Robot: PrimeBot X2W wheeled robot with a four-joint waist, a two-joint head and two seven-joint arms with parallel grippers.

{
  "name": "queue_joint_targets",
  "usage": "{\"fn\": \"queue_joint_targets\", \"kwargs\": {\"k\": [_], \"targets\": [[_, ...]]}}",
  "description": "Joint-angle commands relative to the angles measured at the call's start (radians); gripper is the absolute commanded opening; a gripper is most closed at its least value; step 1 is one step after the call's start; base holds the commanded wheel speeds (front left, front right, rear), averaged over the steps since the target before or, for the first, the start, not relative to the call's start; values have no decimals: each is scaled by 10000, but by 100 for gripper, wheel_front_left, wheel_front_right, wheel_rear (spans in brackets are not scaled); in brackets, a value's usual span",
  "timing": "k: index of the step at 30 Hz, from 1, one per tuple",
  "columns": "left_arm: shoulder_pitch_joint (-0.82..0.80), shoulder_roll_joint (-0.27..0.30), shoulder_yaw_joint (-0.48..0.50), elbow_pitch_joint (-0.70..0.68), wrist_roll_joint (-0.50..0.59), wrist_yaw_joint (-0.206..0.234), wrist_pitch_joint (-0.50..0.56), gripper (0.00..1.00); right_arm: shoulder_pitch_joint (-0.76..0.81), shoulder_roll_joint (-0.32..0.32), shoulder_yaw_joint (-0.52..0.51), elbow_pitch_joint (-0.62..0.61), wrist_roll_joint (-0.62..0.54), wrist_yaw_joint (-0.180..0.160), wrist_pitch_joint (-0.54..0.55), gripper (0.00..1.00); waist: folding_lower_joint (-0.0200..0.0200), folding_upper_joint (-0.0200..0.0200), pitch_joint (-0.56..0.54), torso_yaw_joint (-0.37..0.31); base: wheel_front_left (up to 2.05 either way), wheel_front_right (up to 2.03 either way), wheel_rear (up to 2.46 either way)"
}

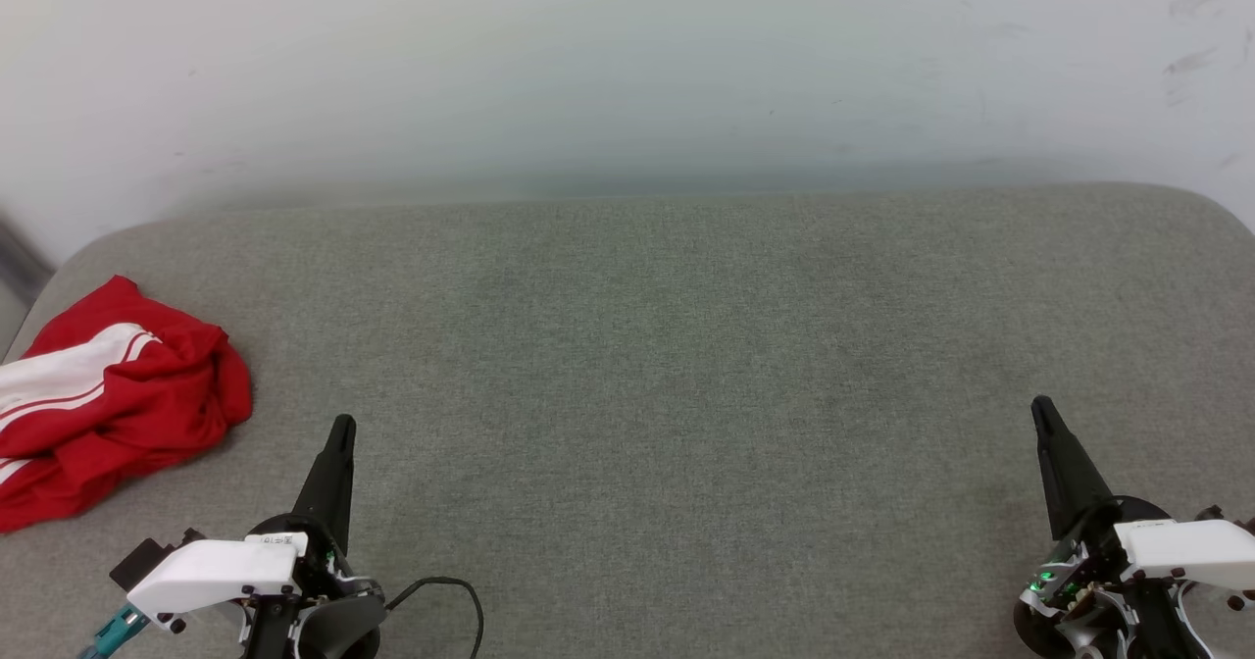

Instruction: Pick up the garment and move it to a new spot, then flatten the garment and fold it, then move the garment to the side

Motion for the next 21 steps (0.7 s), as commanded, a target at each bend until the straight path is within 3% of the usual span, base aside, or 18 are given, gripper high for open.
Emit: {"fn": "queue_joint_targets", "kwargs": {"k": [1,21], "targets": [[-68,6,25,-18,-9,-16,19,0,-129,32,16,1,33,0,3,0,0,-1,0,0,0,0,0],[-68,6,22,-18,-9,-16,18,0,-129,32,16,1,33,0,3,0,0,-1,0,0,0,0,0]]}}
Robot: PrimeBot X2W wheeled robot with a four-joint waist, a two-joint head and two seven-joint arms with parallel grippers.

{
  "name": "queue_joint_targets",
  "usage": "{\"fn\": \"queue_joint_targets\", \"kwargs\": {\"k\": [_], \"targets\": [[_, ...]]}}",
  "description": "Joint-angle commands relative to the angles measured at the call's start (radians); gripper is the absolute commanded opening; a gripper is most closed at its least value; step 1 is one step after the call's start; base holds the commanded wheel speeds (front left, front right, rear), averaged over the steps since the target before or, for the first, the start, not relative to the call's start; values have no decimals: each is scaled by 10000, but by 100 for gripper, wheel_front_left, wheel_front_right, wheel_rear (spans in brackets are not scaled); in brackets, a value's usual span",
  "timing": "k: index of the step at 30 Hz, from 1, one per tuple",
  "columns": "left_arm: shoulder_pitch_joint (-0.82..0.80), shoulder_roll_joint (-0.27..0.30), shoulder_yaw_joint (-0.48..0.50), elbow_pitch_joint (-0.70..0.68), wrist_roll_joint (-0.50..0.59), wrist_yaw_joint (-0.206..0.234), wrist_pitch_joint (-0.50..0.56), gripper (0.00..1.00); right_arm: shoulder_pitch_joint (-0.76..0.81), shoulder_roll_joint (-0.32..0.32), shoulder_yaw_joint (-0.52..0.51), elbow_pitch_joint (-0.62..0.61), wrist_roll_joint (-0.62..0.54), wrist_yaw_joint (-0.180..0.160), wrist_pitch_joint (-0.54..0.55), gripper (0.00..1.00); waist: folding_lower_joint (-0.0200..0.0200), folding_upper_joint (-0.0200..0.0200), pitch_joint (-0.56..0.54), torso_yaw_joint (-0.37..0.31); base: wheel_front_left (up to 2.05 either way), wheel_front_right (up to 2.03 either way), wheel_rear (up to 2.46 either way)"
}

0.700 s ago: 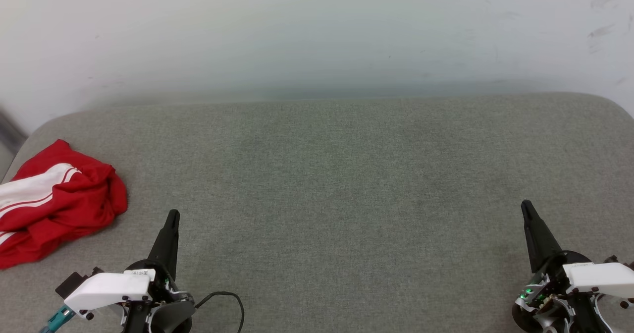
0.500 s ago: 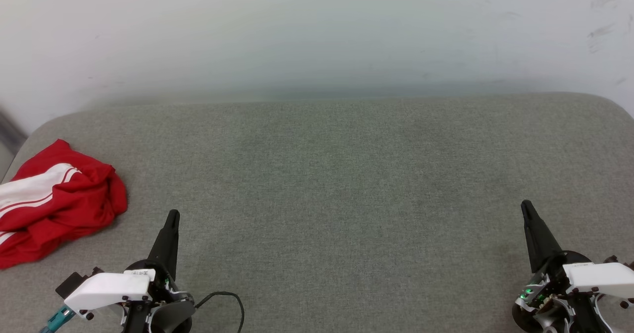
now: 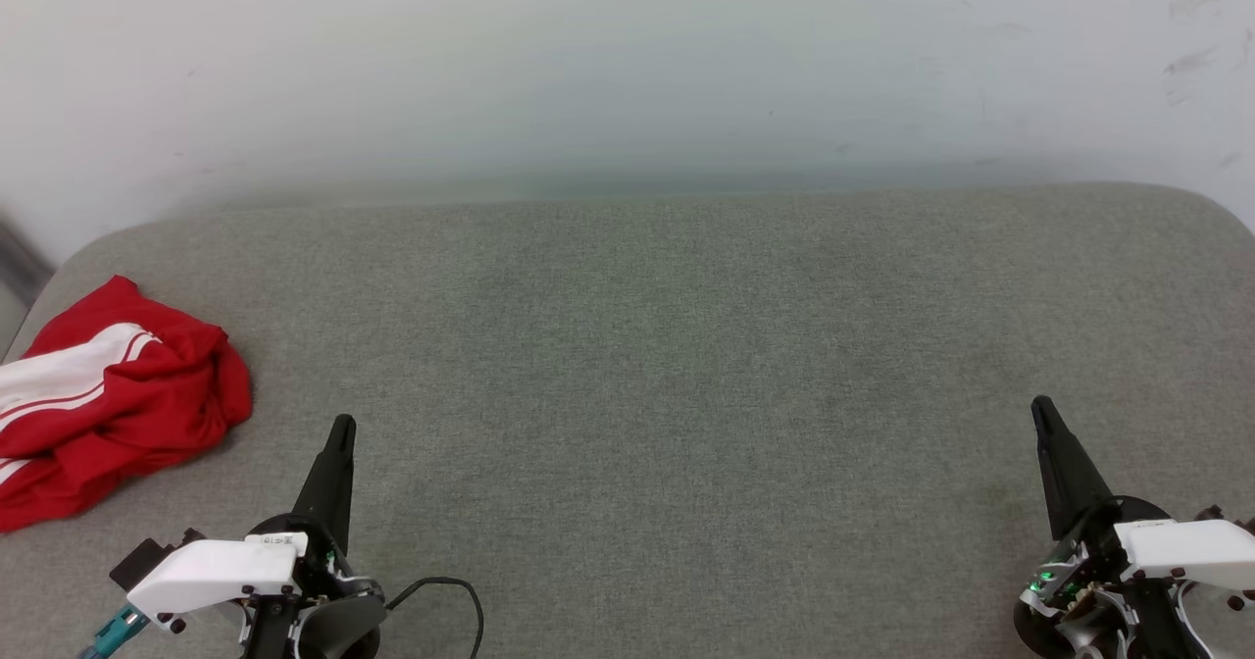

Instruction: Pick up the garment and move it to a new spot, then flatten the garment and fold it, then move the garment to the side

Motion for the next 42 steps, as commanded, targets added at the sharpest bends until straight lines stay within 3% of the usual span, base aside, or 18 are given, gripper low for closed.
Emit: {"fn": "queue_joint_targets", "kwargs": {"k": [1,4,5,18,27,42], "targets": [[-68,6,28,-18,-9,-16,19,0,-129,32,16,1,33,0,3,0,0,0,0,0,0,0,0],[-68,6,28,-18,-9,-16,19,0,-129,32,16,1,33,0,3,0,0,0,0,0,0,0,0],[0,0,2,0,0,0,0,100,0,0,0,0,0,0,0,100,0,0,0,0,0,0,0],[350,-25,10,36,477,2,-421,100,370,5,58,112,-657,0,-404,100,0,0,18,-1,0,0,0],[335,-19,232,-464,2249,204,-884,100,464,6,67,-524,-2694,0,-871,100,0,0,35,5,0,0,0],[577,-11,-423,-1285,5959,1275,-1532,100,672,8,537,-1503,-6722,1,-1527,100,0,0,57,9,0,0,0]]}}
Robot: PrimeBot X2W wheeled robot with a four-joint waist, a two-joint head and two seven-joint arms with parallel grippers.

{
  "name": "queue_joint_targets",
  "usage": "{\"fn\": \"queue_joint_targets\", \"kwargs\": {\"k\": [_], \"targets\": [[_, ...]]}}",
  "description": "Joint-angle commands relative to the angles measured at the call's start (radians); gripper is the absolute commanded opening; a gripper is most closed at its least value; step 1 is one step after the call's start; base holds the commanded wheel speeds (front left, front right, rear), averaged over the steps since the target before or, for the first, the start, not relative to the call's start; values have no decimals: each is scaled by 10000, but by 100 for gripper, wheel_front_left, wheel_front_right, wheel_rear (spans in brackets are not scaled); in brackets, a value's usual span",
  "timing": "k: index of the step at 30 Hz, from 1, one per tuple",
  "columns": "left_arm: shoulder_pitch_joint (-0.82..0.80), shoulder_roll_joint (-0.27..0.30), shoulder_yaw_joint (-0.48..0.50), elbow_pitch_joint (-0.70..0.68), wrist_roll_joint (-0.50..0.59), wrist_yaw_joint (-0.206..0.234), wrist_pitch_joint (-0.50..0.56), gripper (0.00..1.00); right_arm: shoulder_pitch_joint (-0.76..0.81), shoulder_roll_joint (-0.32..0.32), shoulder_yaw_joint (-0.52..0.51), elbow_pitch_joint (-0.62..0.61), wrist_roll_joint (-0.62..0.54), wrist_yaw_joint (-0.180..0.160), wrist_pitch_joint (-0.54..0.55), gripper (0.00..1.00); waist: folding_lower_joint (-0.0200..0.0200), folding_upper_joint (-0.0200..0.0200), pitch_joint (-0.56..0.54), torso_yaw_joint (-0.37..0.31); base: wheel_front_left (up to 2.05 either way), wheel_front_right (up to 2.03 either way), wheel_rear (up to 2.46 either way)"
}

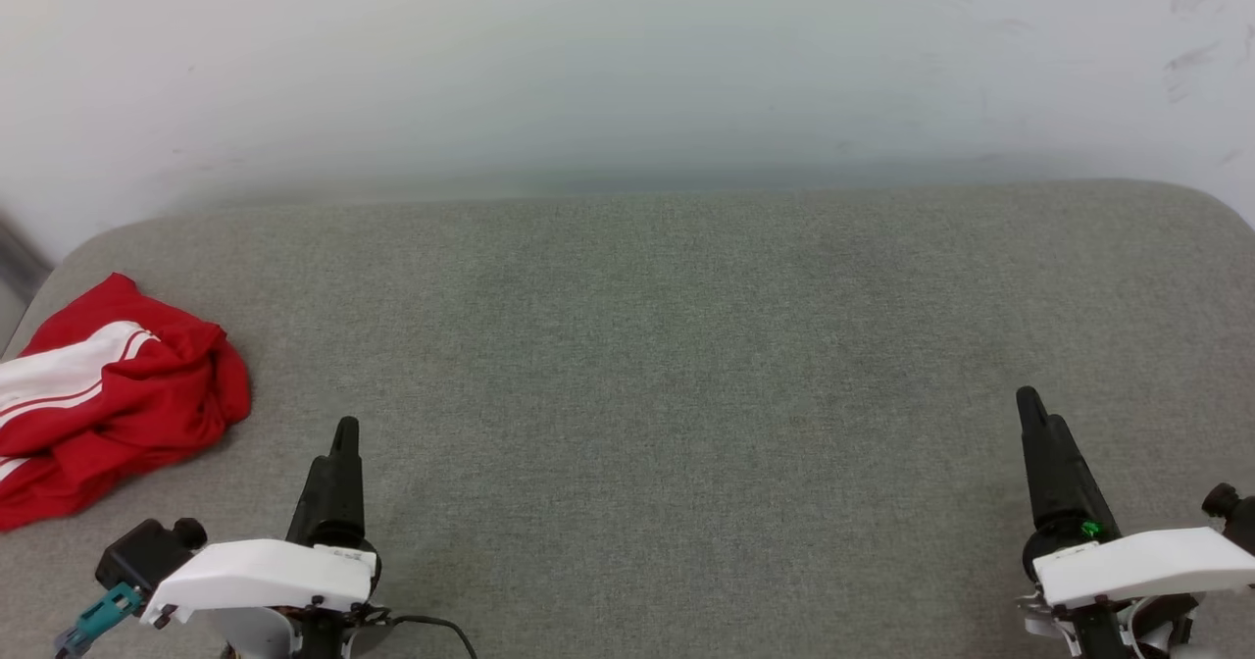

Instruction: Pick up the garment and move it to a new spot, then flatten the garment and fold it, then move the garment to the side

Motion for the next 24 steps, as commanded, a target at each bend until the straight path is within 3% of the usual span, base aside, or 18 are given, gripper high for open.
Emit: {"fn": "queue_joint_targets", "kwargs": {"k": [1,24], "targets": [[-37,27,-47,-213,339,70,-105,100,-3,-2,47,-236,-379,2,-104,100,0,0,1,0,0,0,0],[189,73,-673,-608,3991,592,-856,100,245,1,386,-402,-4075,3,-866,100,0,0,22,24,0,0,0]]}}
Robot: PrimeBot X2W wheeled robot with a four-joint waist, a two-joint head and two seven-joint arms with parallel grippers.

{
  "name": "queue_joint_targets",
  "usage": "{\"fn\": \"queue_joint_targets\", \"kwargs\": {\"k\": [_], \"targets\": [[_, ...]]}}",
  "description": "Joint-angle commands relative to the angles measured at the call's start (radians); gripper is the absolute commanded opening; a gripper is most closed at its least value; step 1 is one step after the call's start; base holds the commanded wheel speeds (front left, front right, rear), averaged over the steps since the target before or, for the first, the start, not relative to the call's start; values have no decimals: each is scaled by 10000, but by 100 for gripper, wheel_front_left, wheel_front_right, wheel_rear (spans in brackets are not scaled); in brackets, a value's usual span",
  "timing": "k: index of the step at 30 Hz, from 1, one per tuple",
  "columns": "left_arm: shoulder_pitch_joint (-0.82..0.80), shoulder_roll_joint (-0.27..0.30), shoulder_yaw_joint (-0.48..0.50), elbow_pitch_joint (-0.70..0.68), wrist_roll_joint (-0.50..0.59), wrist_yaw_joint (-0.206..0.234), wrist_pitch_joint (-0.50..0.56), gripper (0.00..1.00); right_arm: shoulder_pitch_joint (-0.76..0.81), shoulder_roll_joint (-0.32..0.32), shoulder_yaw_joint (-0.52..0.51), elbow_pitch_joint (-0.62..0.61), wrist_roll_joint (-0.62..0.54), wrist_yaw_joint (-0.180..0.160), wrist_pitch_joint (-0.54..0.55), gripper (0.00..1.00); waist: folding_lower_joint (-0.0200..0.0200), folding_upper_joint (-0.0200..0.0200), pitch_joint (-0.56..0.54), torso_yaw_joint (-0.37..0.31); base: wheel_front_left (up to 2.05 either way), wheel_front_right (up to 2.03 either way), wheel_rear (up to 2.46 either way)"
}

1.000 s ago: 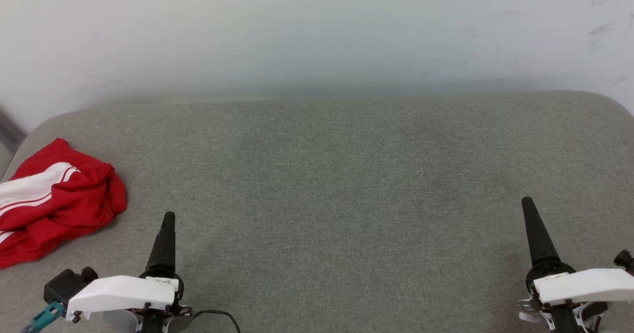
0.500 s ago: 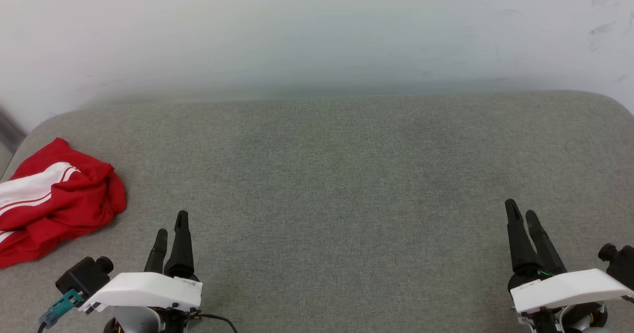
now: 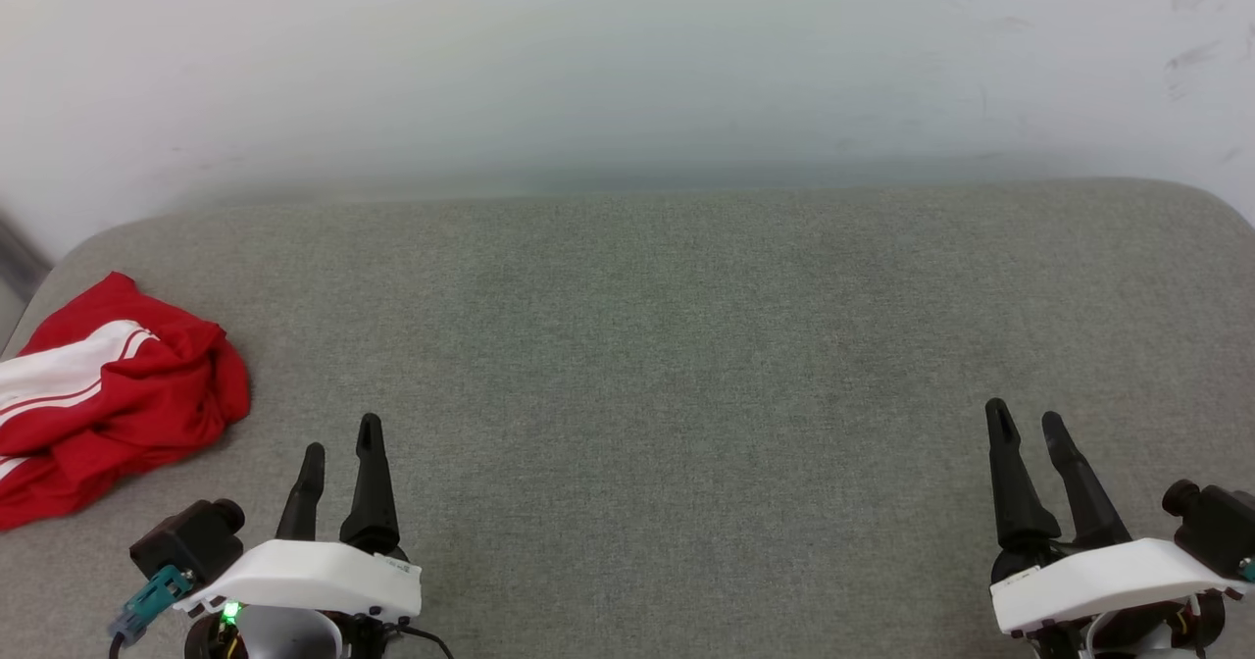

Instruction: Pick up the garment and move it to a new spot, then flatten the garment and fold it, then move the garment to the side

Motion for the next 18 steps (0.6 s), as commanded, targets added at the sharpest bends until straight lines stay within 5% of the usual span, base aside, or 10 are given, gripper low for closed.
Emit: {"fn": "queue_joint_targets", "kwargs": {"k": [1,18], "targets": [[1,56,-39,-172,291,63,-103,100,9,1,21,-196,-317,3,-98,100,0,-1,3,0,0,0,0],[108,171,-434,-463,2201,99,-559,100,161,3,78,-589,-2282,2,-556,100,0,-1,41,5,0,0,0]]}}
